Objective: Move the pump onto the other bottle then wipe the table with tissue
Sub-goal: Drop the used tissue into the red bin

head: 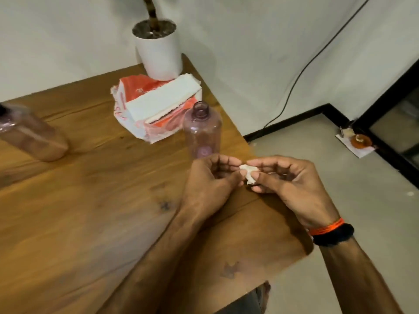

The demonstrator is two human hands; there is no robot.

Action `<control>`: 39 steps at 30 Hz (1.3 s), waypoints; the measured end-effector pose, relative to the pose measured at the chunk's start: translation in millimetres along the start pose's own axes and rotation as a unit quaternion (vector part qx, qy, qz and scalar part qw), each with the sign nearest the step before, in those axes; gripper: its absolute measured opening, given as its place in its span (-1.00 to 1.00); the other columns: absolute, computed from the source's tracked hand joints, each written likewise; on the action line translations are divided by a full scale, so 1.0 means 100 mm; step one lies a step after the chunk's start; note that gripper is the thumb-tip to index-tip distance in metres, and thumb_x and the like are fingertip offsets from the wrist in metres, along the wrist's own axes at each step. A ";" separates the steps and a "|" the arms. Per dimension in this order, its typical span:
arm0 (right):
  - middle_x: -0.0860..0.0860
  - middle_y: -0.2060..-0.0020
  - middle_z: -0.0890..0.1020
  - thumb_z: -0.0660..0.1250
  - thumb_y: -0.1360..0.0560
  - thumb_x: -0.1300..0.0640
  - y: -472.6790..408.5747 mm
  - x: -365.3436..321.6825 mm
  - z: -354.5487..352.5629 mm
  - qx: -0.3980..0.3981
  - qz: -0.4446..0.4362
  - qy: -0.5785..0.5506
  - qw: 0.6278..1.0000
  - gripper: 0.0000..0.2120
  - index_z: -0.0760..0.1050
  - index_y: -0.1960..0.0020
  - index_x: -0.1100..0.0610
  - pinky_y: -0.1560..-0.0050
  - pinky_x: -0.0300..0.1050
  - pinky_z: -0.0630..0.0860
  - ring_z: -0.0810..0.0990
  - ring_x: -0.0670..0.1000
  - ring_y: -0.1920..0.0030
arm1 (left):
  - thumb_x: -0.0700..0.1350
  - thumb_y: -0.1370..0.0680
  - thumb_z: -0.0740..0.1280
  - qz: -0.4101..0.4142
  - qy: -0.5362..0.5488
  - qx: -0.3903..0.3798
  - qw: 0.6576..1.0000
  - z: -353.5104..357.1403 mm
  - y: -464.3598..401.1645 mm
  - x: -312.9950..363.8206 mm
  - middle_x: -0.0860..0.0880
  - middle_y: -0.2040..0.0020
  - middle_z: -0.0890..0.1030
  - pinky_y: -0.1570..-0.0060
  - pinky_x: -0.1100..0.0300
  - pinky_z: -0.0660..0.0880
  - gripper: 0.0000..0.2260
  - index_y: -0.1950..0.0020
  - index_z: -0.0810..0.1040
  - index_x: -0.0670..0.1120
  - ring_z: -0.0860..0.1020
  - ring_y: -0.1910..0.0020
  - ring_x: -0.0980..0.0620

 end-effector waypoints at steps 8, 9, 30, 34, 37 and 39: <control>0.15 0.12 0.71 0.40 -0.44 0.38 -0.19 0.25 -0.98 0.169 0.103 -0.062 0.978 -0.82 0.65 -0.01 0.24 0.22 -0.17 0.62 0.67 0.05 0.25 | -0.23 -0.47 0.45 0.027 -0.156 -0.049 0.986 0.90 -0.48 0.27 0.04 0.11 0.69 0.07 0.32 0.58 -0.87 0.00 0.63 -0.10 0.66 0.13 0.14; 0.16 0.12 0.71 0.39 -0.45 0.38 -0.22 0.35 -1.14 0.195 0.123 -0.062 0.971 -0.83 0.64 -0.01 0.24 0.22 -0.16 0.62 0.67 0.04 0.25 | -0.21 -0.47 0.45 0.026 -0.190 -0.062 0.979 1.03 -0.58 0.26 0.05 0.09 0.68 0.05 0.31 0.57 -0.87 -0.01 0.63 -0.08 0.65 0.11 0.14; -0.01 0.03 0.59 0.35 -0.45 0.26 -0.64 2.62 -2.09 0.237 0.413 0.109 0.872 -0.63 0.48 -0.25 0.16 -0.07 -0.22 0.41 0.53 0.00 0.01 | -0.12 -0.47 0.36 -0.217 -0.467 -0.244 0.822 2.42 -1.73 -1.55 -0.14 -0.08 0.64 0.10 0.17 0.45 -0.76 -0.11 0.59 -0.17 0.59 -0.07 -0.13; -0.08 0.20 0.62 0.37 -0.43 0.29 -0.57 2.56 -2.11 0.237 0.422 0.093 0.870 -0.77 0.51 -0.06 0.12 -0.21 -0.04 0.51 0.60 0.04 0.00 | -0.12 -0.48 0.36 -0.222 -0.470 -0.242 0.819 2.44 -1.70 -1.55 -0.18 -0.09 0.64 0.09 0.16 0.45 -0.73 -0.14 0.58 -0.19 0.59 -0.06 -0.14; -0.12 0.26 0.63 0.38 -0.40 0.29 -0.52 2.38 -2.11 0.247 0.414 0.076 0.873 -0.80 0.52 0.03 0.08 -0.21 0.05 0.53 0.63 0.03 0.02 | -0.12 -0.50 0.37 -0.221 -0.461 -0.237 0.826 2.42 -1.63 -1.40 -0.16 -0.10 0.62 0.07 0.14 0.45 -0.73 -0.17 0.56 -0.18 0.58 -0.07 -0.14; -0.06 0.20 0.68 0.41 -0.38 0.28 -0.50 2.22 -2.09 0.252 0.400 0.070 0.878 -0.81 0.56 0.05 0.07 -0.18 0.06 0.55 0.64 0.03 0.01 | -0.12 -0.48 0.38 -0.214 -0.454 -0.231 0.833 2.37 -1.58 -1.27 -0.17 -0.06 0.64 0.10 0.14 0.46 -0.75 -0.11 0.58 -0.19 0.59 -0.04 -0.14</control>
Point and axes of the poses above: each hand's wrist, its own y-axis away from the middle knuckle, its own z-axis out of the palm, x = y × z, the point moved 5 cm from there along -y, towards the middle knuckle
